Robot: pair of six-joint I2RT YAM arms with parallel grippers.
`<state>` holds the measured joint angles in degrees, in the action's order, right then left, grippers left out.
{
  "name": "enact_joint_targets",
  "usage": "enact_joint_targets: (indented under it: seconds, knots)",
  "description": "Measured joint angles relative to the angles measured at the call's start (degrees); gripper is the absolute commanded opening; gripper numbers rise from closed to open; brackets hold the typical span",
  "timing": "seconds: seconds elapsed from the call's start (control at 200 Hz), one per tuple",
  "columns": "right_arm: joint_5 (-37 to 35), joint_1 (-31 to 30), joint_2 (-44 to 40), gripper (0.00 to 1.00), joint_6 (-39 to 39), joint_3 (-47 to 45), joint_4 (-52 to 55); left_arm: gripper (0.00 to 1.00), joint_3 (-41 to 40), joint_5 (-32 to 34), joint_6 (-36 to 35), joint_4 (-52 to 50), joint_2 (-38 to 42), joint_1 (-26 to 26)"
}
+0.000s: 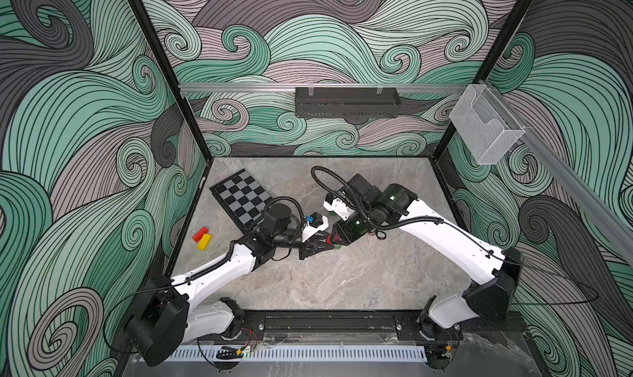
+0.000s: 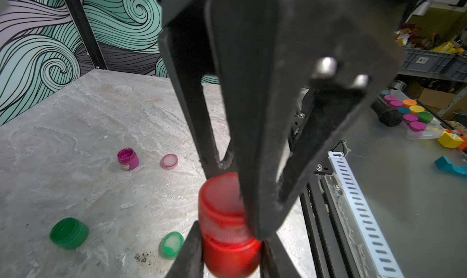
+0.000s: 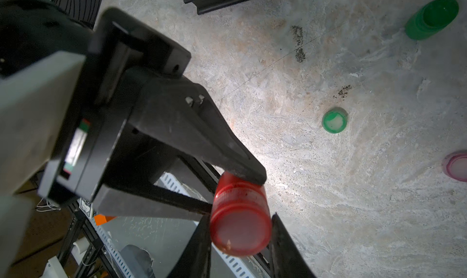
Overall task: Close the paint jar lid
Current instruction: Close the lid on the paint jar.
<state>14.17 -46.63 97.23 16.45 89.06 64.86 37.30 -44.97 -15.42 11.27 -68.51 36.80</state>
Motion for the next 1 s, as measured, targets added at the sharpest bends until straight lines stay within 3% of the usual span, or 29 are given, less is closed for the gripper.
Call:
enact_joint_targets:
  seconds: [0.47, 0.856, 1.001]
  knots:
    - [-1.01, -0.09, 0.66, 0.36, 5.38, 1.18, 0.33, 0.13, -0.04, 1.49, -0.26, 0.31, 0.15, 0.02]
    - [-1.64, 0.42, -0.5, 0.64, 3.43, 6.62, 3.34, 0.13, 0.15, 1.22, -0.72, 6.62, 0.5, 0.09]
    - [-2.45, 2.05, -4.31, 0.86, 1.81, 8.48, 4.55, 0.13, 0.2, 1.22, -0.72, 7.1, 0.5, 0.09]
